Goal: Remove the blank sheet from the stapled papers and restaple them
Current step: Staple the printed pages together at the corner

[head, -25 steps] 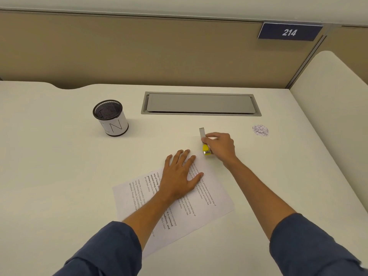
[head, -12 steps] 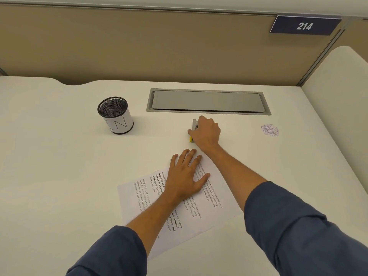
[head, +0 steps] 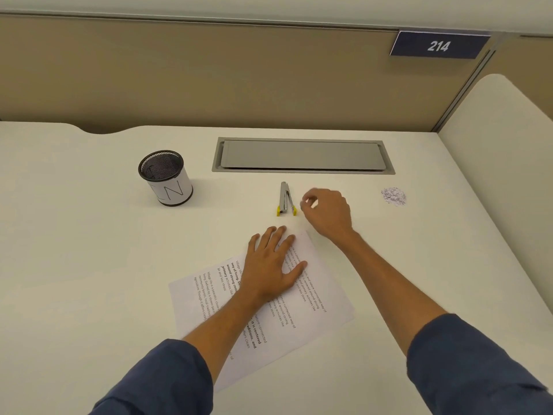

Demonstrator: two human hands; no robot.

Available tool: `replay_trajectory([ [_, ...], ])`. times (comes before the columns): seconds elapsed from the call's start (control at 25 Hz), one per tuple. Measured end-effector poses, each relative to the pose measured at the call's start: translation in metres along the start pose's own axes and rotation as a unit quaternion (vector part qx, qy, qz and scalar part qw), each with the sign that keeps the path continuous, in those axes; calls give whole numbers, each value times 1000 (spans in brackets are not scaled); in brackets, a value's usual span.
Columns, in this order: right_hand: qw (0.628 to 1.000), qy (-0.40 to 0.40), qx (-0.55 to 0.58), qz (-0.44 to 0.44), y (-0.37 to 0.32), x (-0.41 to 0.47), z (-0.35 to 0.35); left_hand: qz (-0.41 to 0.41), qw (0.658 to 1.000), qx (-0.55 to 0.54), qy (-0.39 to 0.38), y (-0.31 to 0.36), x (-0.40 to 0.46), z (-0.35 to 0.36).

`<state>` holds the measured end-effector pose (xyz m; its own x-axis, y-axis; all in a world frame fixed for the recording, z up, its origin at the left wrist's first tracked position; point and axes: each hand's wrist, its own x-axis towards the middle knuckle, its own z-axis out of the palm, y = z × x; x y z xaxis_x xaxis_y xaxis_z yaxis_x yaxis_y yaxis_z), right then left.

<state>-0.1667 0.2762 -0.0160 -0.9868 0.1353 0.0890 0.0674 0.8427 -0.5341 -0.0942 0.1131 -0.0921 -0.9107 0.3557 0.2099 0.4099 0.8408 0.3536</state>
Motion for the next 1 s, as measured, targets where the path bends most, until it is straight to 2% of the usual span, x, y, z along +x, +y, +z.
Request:
replay_trajectory([
  [0.2,995,-90,-13,-45,22,-33,-2,1,1000,5,-5,1,1,0],
  [0.32,987,-109,-73,-90,23,-37,6,0,1000,4,-3,1,0,0],
  [0.64,962,-85,-207,-158,16,-38,10,-1,1000,8,-9,2,0,-1],
  [0.84,961,-33,-183,-204,21,-48,10,-15,999,3,-49,3,2,-7],
  [0.92,945,24,-183,-270,28,-52,10,-38,997,-39,-46,8,10,-15],
  [1.0,925,66,-184,-327,34,-54,10,-75,987,-134,-41,13,25,-25],
])
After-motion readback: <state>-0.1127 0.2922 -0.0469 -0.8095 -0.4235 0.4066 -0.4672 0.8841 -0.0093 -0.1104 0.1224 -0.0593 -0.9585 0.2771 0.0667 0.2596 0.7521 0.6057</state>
